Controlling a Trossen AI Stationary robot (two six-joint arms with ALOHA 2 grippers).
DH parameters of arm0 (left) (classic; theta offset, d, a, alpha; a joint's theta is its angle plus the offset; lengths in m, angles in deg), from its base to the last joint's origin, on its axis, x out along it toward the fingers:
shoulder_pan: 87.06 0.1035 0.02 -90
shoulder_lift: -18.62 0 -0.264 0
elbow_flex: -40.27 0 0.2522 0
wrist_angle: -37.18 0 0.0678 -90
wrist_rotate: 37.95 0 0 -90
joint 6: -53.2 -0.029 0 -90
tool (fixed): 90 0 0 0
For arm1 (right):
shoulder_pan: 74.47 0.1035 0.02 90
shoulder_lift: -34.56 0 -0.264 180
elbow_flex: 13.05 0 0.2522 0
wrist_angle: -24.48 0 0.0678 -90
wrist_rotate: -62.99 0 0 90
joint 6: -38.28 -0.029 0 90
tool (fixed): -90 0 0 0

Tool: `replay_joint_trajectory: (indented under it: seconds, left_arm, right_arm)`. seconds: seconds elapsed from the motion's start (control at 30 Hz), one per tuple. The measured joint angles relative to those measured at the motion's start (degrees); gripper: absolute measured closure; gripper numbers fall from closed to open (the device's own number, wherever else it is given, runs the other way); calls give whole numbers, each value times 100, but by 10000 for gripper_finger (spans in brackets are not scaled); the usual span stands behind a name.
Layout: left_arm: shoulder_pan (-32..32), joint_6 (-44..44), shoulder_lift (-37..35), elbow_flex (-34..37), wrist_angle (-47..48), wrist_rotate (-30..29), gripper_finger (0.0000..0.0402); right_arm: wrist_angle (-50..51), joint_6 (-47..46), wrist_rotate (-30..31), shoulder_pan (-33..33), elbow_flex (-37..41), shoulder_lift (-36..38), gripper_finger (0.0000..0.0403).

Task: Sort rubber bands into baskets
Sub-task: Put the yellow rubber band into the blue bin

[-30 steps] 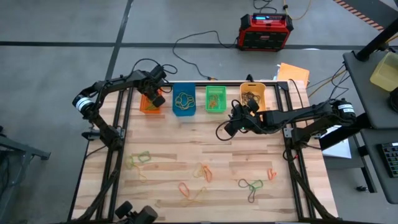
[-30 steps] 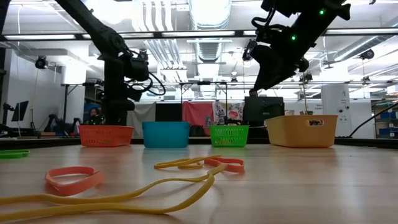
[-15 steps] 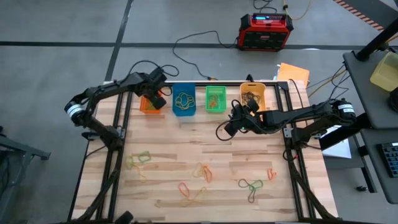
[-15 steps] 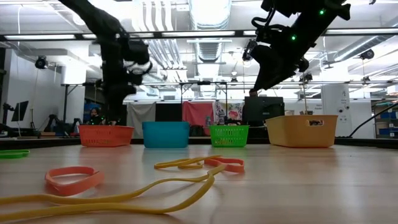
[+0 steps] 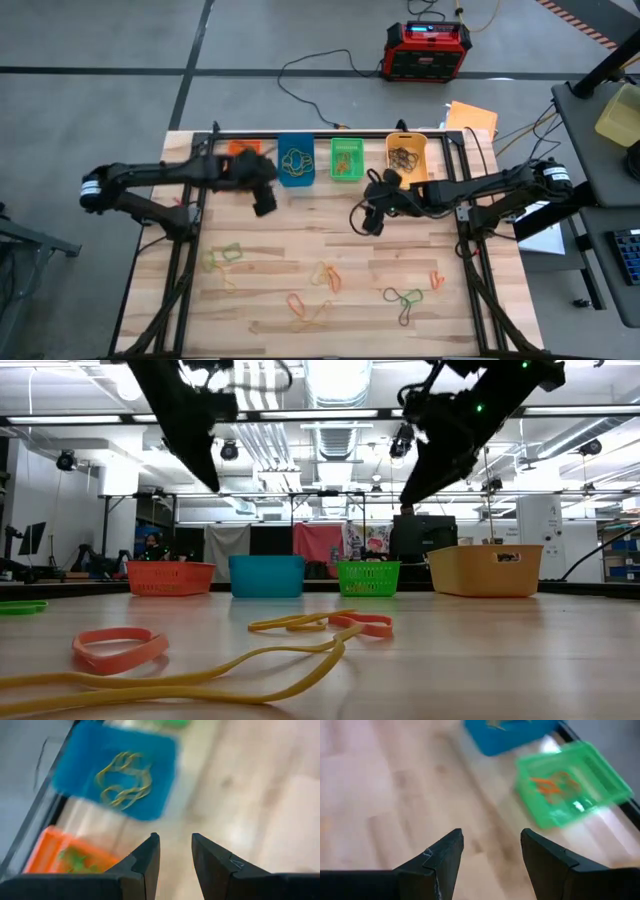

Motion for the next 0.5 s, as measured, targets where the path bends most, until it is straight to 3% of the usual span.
replay_joint_trajectory:
  seconds: [0.2,0.5]
  left_arm:
    - [-1198,370,-383,558,-1039,-64,304]
    - [-2370,943,-530,1135,-1806,-1053,304]
  right_arm:
    - [-692,703,-354,377,0,-33,209]
    - [-1042,1125,-421,721,-423,-850,209]
